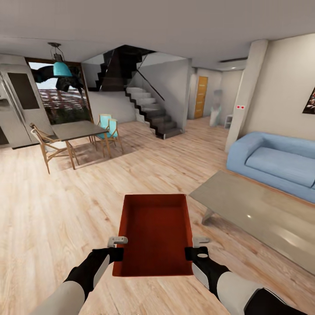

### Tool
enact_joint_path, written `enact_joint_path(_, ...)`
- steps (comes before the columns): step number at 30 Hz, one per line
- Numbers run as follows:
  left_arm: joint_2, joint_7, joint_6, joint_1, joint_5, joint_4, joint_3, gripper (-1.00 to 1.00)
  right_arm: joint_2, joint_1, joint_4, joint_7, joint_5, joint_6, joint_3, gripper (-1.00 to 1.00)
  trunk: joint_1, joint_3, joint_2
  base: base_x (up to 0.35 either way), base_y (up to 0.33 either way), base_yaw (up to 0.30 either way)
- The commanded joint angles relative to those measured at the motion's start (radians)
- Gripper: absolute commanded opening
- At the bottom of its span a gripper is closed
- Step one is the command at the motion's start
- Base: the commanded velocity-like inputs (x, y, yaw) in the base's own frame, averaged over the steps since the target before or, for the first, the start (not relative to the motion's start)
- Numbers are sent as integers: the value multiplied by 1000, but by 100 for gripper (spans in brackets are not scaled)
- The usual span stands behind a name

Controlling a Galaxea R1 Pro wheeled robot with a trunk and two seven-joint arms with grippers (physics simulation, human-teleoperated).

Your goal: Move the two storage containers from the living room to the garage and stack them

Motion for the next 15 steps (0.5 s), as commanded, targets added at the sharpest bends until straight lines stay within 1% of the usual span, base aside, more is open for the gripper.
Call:
enact_joint_path(1,0,4,5,0,-3,1,7,-100,0,-1,-2,-40,11,-33,-22,-100,0,-2,-1,0,0,300)
enact_joint_path(15,0,4,5,0,-3,1,6,-100,0,-1,-2,-40,11,-33,-22,-100,0,-2,-1,0,0,299)
